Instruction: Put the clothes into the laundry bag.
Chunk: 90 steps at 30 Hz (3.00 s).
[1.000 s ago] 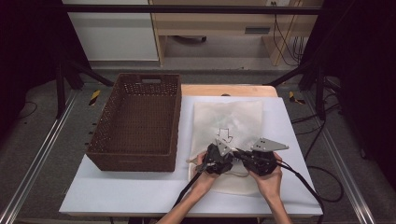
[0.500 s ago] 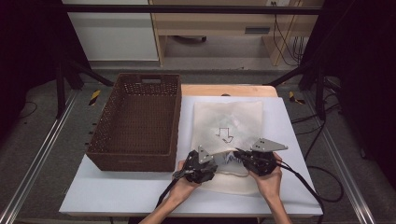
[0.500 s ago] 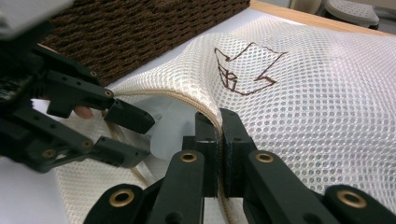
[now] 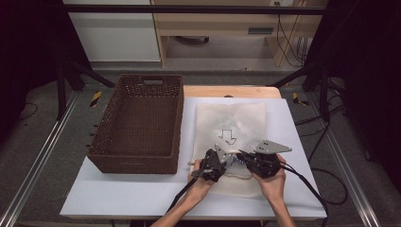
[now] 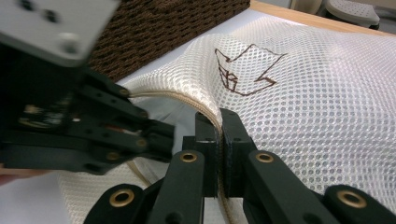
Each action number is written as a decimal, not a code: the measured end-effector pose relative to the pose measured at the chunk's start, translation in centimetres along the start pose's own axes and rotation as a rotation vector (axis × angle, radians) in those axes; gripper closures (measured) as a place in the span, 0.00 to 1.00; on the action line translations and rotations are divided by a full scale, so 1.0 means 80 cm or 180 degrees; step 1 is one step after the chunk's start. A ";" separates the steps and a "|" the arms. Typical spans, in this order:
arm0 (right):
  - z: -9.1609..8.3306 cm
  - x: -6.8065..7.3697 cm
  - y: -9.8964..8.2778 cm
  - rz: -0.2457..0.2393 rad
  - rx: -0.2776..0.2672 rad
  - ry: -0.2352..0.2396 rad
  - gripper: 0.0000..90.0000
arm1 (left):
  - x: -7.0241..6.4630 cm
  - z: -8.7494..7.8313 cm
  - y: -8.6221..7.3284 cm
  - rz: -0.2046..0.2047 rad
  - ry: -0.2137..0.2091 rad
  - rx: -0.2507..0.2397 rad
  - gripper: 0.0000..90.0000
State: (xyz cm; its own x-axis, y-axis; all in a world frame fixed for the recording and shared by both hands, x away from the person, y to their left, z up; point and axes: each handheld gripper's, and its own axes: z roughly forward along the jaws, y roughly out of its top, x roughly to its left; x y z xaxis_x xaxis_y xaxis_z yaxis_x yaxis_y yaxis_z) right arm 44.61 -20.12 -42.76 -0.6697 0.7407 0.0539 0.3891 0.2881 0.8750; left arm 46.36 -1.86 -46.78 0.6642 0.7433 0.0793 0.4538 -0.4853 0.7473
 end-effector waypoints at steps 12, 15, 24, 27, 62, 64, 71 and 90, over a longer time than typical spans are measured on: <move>0.001 0.000 0.000 -0.0016 0.0024 -0.0008 0.97 | 0.003 0.020 0.003 -0.0135 0.0149 -0.0175 0.83; 0.000 -0.001 0.000 -0.0013 0.0019 -0.0029 0.97 | 0.007 -0.006 0.001 -0.0140 -0.0056 -0.0201 0.71; 0.001 -0.001 0.000 -0.0014 0.0021 -0.0027 0.97 | -0.006 -0.011 -0.005 -0.0020 -0.0222 -0.0024 0.70; -0.001 -0.001 0.000 -0.0011 0.0002 -0.0025 0.97 | -0.006 0.011 -0.008 -0.0082 -0.0155 0.0114 0.76; -0.002 -0.001 -0.003 -0.0066 0.0067 -0.0075 0.97 | 0.032 -0.104 -0.049 0.0167 -0.0412 -0.0089 0.49; -0.002 -0.001 -0.004 -0.0068 0.0088 -0.0069 0.96 | 0.037 -0.109 -0.061 0.0156 -0.0401 -0.0016 0.48; -0.008 -0.001 -0.017 0.0028 0.0160 -0.0047 0.83 | 0.060 -0.120 -0.093 0.0031 -0.0319 0.0024 0.48; -0.062 -0.021 -0.068 0.0371 0.0447 -0.0779 0.50 | 0.079 -0.095 -0.113 -0.0105 -0.0292 0.0130 0.59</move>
State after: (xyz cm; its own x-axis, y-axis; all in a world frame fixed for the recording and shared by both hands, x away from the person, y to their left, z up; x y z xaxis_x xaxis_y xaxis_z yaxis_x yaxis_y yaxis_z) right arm 40.47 -25.96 -45.23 -0.4497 0.8930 0.0178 0.5494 0.2609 0.7938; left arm 41.93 10.72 -48.02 0.6994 0.7147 -0.0070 0.4988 -0.4812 0.7209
